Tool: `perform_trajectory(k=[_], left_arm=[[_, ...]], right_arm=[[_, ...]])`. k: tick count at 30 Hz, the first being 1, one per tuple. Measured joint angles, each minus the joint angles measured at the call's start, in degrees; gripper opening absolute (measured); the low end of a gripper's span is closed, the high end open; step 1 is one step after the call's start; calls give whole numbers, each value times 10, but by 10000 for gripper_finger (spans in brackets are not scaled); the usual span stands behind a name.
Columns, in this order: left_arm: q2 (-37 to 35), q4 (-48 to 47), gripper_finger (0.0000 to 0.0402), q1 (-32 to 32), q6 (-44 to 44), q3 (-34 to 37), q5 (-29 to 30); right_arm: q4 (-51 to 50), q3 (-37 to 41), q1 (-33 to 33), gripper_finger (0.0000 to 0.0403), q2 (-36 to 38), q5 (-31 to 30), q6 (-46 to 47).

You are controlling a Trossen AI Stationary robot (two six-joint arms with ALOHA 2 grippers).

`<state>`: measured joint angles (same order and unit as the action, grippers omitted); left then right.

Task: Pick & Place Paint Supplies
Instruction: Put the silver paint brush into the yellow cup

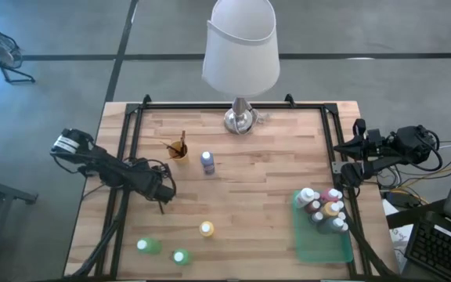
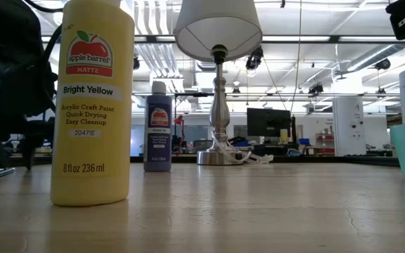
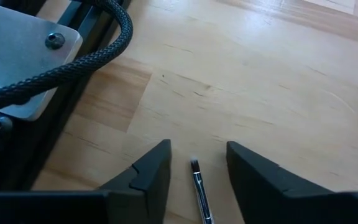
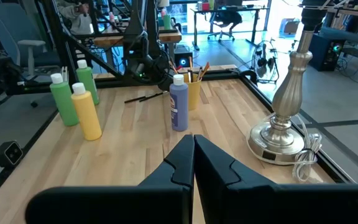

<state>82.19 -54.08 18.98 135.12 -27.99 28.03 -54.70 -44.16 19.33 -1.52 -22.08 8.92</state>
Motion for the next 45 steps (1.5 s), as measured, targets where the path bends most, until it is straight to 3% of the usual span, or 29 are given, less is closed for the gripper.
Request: perform_trajectory(k=[7,20,45], left_arm=[[0,1,109,0,1,0,-1],[0,2,79,0,-2,0,-8],[0,2,71,2,-25,-4,-28]], right_arm=[[0,0,0,8,0,0,0],[0,0,0,8,0,0,0],[0,0,0,8,0,0,0]])
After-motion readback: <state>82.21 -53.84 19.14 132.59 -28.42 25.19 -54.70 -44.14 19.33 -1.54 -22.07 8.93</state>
